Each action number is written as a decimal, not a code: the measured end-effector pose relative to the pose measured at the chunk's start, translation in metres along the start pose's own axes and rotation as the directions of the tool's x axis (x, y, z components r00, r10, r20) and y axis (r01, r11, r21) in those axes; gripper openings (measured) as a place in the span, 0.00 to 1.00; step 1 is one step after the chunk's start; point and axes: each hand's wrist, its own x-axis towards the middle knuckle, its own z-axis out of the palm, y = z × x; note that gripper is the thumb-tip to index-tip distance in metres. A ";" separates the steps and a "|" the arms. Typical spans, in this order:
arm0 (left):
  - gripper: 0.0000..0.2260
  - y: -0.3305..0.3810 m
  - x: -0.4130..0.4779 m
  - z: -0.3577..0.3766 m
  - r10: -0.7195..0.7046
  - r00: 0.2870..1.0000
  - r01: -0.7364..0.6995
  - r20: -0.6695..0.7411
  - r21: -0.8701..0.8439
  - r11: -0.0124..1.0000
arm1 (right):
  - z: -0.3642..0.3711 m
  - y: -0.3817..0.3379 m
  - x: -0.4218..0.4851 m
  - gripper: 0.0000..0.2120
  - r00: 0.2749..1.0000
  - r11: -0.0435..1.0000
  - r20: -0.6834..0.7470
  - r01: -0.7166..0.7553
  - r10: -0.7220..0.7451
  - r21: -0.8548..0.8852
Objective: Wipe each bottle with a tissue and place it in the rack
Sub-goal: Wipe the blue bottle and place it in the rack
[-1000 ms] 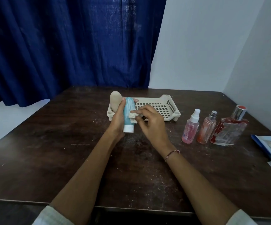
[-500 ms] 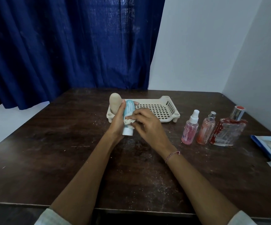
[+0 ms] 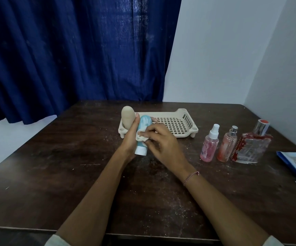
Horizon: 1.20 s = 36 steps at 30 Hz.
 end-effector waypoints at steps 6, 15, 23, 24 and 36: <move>0.19 0.001 -0.004 0.005 -0.005 1.000 0.008 -0.029 0.111 0.994 | -0.004 0.005 0.003 0.10 0.998 0.999 -0.042 -0.052 0.052 -0.008; 0.22 0.001 -0.009 0.010 -0.046 0.997 0.057 -0.060 0.216 0.975 | -0.008 0.010 0.004 0.11 0.966 0.980 -0.172 -0.198 0.196 0.003; 0.25 0.004 -0.004 0.003 -0.034 0.999 0.036 -0.018 0.120 0.992 | 0.003 0.000 0.002 0.14 1.000 1.000 0.025 -0.002 0.002 0.013; 0.25 0.003 -0.004 0.004 -0.031 0.999 0.034 -0.023 0.126 0.991 | 0.003 0.001 0.002 0.13 1.000 1.000 0.011 -0.002 0.002 -0.016; 0.26 -0.005 -0.009 0.010 -0.025 0.999 0.035 -0.031 0.386 0.922 | -0.013 0.017 0.009 0.05 0.945 0.963 -0.220 -0.261 0.241 -0.066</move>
